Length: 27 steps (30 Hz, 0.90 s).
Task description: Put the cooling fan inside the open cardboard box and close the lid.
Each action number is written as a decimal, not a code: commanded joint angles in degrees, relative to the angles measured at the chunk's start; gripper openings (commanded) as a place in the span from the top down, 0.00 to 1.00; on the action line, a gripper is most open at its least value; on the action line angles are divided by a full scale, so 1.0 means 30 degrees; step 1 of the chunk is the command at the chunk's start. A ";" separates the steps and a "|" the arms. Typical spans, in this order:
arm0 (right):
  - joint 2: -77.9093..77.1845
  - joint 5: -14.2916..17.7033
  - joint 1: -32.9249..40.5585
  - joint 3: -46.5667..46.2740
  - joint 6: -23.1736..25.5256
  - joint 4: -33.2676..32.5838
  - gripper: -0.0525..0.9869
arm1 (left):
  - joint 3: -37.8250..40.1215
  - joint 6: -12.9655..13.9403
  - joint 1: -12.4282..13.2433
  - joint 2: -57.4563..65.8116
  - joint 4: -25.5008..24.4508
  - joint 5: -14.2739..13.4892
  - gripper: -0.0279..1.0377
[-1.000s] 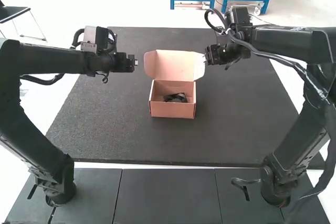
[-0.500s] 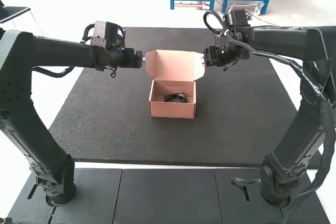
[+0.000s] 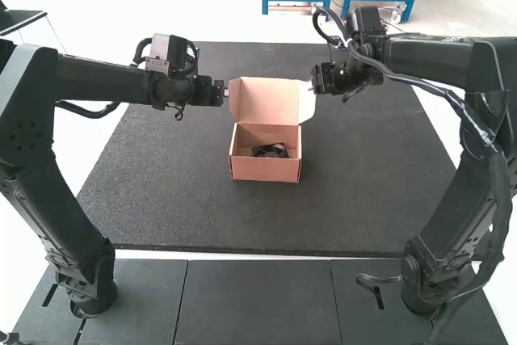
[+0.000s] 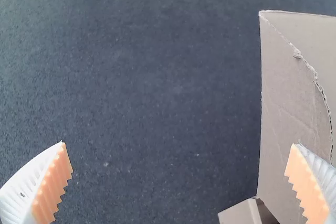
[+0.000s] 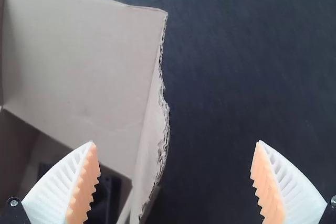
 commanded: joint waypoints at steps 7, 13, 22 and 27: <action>0.0601 -0.0298 0.0052 0.0914 0.0231 0.0097 0.35 | 0.0583 0.0245 -0.0085 0.0026 0.0327 -0.0008 0.07; 0.0659 -0.0357 0.0052 0.0943 0.0202 0.0156 0.43 | 0.0641 0.0274 -0.0055 0.0055 0.0298 0.0051 0.07; 0.0718 -0.0825 0.0081 0.0826 0.0202 0.0390 0.63 | 0.0671 0.0303 -0.0055 0.0055 0.0327 0.0051 0.07; 0.0835 -0.1118 0.0081 0.0826 0.0172 0.0361 0.74 | 0.0671 0.0303 -0.0085 0.0055 0.0385 0.0051 0.07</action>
